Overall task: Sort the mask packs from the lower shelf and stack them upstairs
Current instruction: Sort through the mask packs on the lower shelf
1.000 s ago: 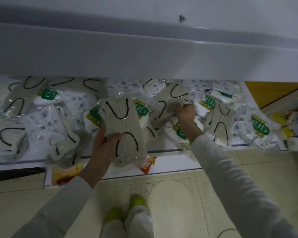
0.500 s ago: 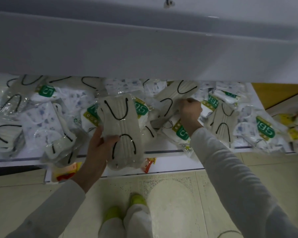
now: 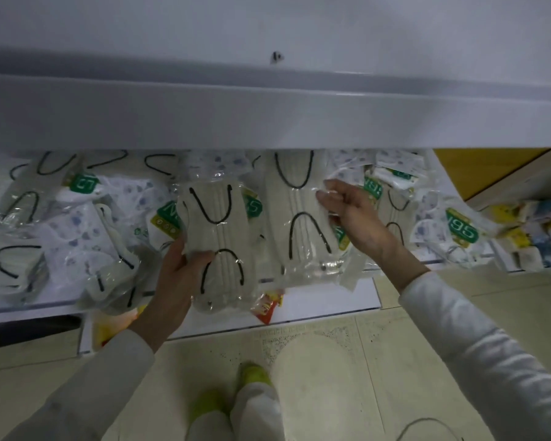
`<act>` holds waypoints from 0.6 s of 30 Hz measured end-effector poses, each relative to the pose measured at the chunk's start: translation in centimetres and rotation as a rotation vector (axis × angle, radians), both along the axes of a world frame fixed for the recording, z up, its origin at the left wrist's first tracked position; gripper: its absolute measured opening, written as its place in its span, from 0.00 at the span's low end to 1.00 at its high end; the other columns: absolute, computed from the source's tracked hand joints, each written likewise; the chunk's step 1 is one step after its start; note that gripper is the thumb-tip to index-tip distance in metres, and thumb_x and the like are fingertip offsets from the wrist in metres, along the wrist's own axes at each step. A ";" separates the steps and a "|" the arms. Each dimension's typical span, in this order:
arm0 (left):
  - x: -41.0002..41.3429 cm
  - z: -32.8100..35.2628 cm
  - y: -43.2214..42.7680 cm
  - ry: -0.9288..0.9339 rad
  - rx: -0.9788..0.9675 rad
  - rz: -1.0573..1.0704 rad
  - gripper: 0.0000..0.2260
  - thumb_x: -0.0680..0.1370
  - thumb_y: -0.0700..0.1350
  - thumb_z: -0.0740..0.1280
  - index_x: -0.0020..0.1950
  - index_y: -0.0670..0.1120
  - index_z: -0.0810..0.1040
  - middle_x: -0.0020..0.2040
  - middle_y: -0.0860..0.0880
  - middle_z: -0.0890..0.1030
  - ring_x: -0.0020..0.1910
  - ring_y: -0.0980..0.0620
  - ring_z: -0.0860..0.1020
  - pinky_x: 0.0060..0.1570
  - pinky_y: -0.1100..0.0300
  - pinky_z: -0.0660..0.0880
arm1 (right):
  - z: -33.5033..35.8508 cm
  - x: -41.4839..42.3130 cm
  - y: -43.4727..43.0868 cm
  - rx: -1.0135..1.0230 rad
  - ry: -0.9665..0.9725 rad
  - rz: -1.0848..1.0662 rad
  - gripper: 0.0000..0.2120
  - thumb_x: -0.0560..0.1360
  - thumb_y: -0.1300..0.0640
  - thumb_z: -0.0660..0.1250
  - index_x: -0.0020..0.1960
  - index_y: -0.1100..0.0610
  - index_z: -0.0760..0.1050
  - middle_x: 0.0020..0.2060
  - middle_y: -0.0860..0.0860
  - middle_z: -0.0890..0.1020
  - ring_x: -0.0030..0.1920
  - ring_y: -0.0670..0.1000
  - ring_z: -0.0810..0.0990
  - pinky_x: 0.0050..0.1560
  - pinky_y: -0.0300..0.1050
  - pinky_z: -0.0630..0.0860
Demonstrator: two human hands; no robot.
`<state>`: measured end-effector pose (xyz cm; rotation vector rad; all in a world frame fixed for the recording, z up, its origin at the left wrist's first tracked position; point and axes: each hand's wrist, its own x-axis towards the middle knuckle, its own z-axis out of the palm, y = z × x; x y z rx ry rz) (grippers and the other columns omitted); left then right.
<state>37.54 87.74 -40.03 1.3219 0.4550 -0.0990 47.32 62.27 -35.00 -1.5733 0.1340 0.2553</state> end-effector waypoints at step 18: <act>-1.7 0.1 -0.1 0.015 -0.128 -0.175 0.17 0.76 0.33 0.63 0.64 0.44 0.75 0.55 0.44 0.82 0.56 0.44 0.79 0.53 0.53 0.78 | 3.8 -3.5 5.8 -1.139 -0.968 0.842 0.12 0.66 0.54 0.57 0.39 0.51 0.79 0.34 0.47 0.79 0.40 0.49 0.76 0.46 0.43 0.64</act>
